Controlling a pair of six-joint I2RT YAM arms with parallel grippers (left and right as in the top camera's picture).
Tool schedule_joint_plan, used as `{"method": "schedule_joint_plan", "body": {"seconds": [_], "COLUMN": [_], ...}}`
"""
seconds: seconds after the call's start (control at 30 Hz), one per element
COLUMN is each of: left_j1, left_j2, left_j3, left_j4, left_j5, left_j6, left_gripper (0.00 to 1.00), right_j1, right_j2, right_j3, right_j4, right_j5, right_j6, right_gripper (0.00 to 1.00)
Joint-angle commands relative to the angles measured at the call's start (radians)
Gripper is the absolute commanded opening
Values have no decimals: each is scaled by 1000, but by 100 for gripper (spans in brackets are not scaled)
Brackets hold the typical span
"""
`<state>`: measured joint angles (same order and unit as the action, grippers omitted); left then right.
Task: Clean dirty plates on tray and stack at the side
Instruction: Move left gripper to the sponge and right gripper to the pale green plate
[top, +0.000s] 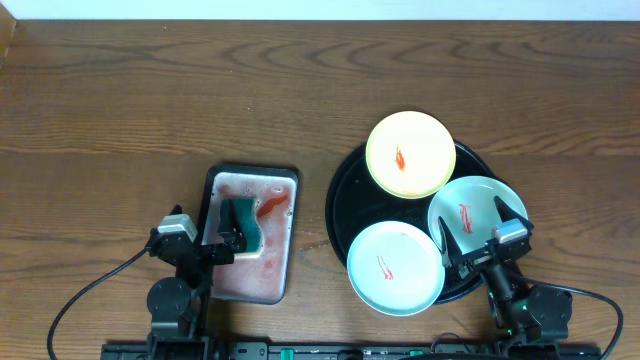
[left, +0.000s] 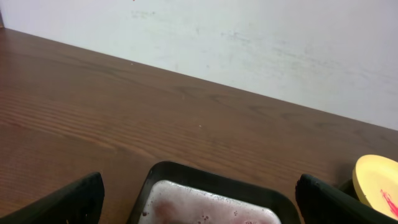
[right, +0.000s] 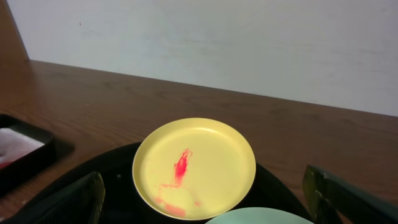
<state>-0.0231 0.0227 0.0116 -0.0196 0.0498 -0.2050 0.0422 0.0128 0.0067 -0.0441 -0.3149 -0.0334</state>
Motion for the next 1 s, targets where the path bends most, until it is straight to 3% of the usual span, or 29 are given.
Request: {"method": "schedule_joint_plan", "body": {"seconds": [0.0, 0.47, 0.57, 0.73, 0.97], "left_j1": [-2, -2, -2, -2, -2], "left_j2": [3, 3, 3, 3, 32], "left_j3": [-8, -8, -8, -4, 188], "left_j4": [-48, -47, -29, 70, 23], "left_j5": [-9, -4, 49, 209, 225], "left_j6": [13, 6, -48, -66, -69], "left_gripper": [98, 98, 98, 98, 98], "right_j1": [-10, -10, -10, -10, -10], "right_j2": [2, 2, 2, 2, 48], "right_j3": [-1, -1, -1, 3, 198], "right_j4": [-5, -4, 4, 43, 13], "right_j5": [4, 19, 2, -65, -82], "right_j6": [10, 10, 21, 159, 185], "right_gripper": [99, 99, 99, 99, 99]}}
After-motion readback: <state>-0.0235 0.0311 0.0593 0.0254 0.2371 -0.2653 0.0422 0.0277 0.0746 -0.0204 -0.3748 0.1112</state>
